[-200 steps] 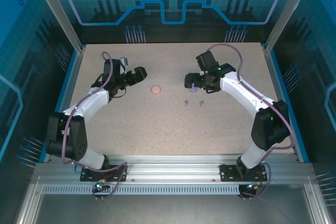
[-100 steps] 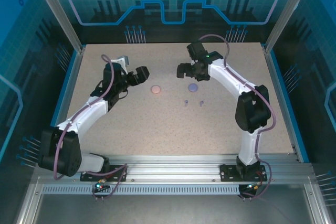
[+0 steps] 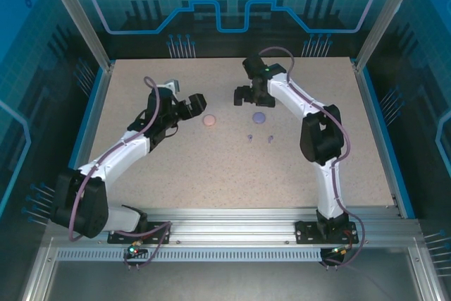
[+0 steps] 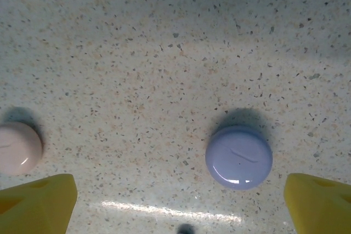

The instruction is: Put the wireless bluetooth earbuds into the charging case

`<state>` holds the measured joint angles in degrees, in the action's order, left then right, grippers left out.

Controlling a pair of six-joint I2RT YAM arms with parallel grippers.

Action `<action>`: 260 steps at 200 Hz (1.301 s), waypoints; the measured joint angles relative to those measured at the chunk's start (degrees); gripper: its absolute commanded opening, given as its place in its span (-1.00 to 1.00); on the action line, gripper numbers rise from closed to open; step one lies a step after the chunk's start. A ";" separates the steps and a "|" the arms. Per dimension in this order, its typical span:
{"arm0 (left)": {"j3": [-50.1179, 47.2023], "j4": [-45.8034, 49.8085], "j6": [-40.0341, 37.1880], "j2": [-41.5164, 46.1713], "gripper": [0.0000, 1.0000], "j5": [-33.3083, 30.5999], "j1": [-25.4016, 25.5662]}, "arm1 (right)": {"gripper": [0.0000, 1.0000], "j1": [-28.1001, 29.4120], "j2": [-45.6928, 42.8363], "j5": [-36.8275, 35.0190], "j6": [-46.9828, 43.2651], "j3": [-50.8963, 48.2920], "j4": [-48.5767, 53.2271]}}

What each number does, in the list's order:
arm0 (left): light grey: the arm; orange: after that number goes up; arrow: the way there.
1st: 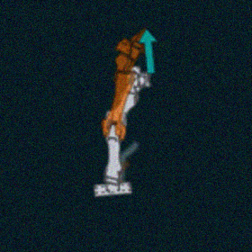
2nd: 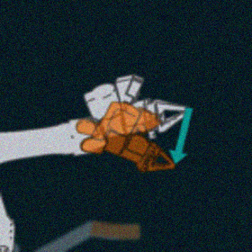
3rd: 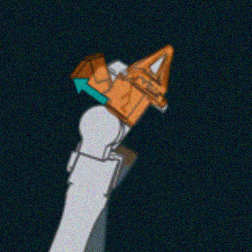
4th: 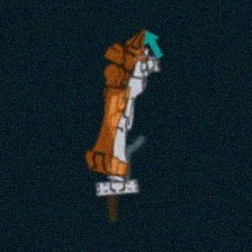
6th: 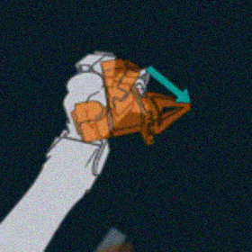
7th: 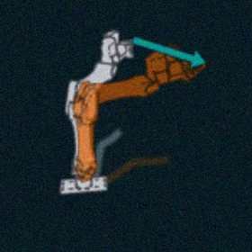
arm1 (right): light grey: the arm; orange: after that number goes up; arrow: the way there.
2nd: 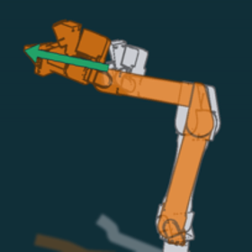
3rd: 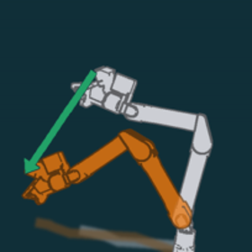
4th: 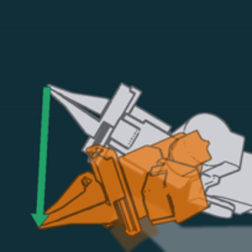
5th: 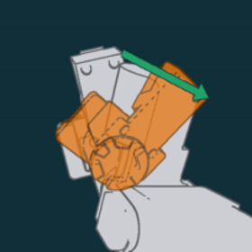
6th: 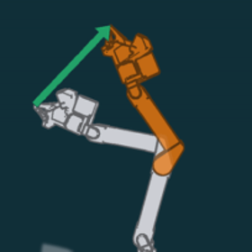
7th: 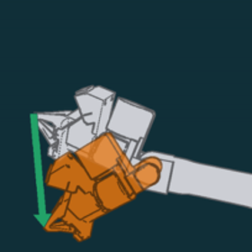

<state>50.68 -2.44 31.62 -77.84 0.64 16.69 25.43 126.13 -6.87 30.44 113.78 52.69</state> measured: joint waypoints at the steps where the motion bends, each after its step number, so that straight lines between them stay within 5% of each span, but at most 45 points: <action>1: 0.00 0.02 0.02 -0.02 0.97 0.00 0.02 | 0.95 0.00 0.04 0.00 0.00 0.04 0.04; 103: 0.70 2.62 1.70 -2.86 0.98 2.10 2.36 | 0.86 -0.39 8.44 -3.87 2.32 9.66 7.91; 260: 4.09 3.91 1.70 -5.75 0.97 4.59 4.68 | 0.68 -1.86 9.66 -4.66 23.50 6.62 9.38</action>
<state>54.76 1.48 33.32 -83.59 5.23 21.37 23.57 135.79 -11.53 53.93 120.40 62.06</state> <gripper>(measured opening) 0.988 0.853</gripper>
